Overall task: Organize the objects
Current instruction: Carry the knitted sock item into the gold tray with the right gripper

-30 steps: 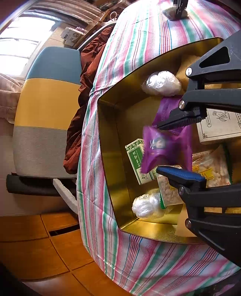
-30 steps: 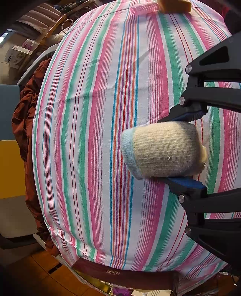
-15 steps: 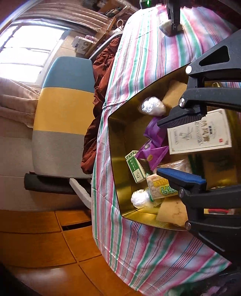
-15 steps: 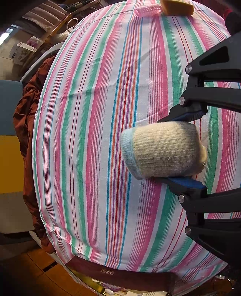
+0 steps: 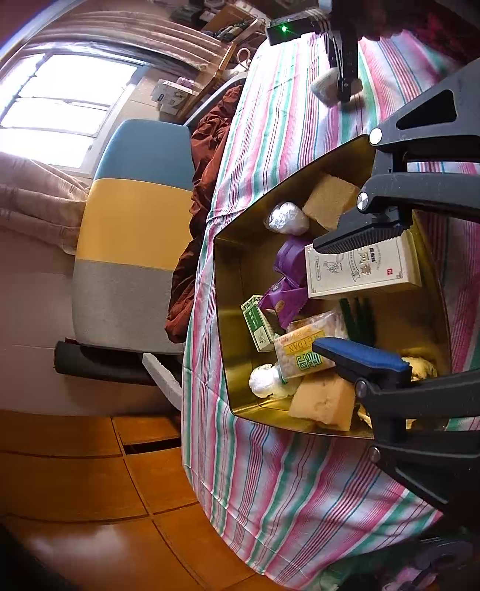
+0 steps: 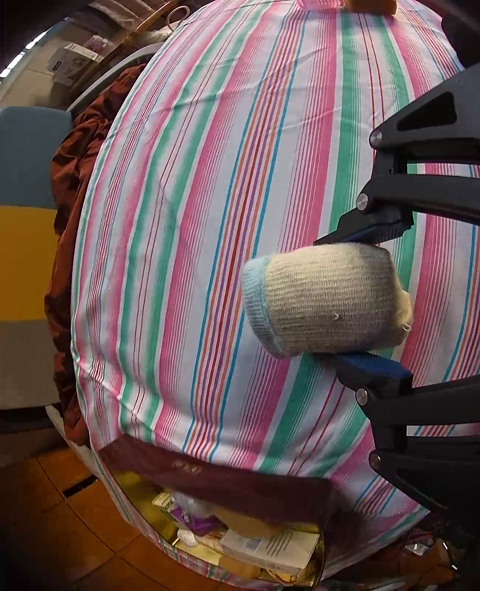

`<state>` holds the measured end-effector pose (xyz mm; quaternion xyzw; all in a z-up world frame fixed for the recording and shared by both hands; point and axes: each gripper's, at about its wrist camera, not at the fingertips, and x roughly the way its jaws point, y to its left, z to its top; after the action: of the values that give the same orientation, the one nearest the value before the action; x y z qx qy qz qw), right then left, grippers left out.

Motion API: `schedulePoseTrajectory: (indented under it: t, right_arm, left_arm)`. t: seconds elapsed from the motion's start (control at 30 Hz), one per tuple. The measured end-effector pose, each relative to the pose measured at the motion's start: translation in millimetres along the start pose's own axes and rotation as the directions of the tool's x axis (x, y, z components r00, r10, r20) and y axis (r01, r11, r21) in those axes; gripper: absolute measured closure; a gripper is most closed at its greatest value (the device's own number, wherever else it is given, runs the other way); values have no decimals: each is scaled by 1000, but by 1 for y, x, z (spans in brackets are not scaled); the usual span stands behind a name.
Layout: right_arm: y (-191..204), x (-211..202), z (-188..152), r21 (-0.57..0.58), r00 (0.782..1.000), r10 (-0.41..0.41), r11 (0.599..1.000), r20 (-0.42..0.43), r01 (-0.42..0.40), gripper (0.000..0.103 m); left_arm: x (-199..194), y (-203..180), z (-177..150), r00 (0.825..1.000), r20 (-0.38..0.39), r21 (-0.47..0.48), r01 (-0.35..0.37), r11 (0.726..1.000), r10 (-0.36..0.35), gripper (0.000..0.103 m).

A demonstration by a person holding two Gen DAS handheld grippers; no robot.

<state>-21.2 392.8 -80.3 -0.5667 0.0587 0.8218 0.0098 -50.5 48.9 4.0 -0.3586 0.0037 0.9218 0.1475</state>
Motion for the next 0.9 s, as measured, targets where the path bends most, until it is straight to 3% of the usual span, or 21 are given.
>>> schedulePoseTrajectory:
  t: [0.17,0.33,0.57,0.63,0.77,0.83,0.9]
  right_arm:
    - [54,-13,27,-68,994,91,994,66,-87,53]
    - [123,-34,44,-167,973,188,972,136,-164,53]
    - [188,-16,77,-252,960,245,946,133,-206,53]
    - [202,-7,86,-261,963,241,944,124,-202,53]
    - [220,11,101,-265,967,232,944,105,-197,51]
    - [225,16,106,-267,968,230,944,99,-197,49]
    - [227,16,107,-268,969,221,945,106,-186,43]
  left_arm:
    - [-6,10,-7,1000,-4,-27,-2,1000,1,52]
    - [-11,24,-15,1000,-12,-62,-15,998,14,42]
    - [-16,47,-25,998,-21,-110,-54,992,52,36]
    - [-18,53,-27,998,-21,-120,-65,991,63,27]
    - [-20,59,-29,997,-17,-136,-79,988,78,20]
    - [-20,60,-28,996,-18,-145,-84,986,82,6]
    - [-21,61,-28,996,-12,-152,-91,984,90,0]
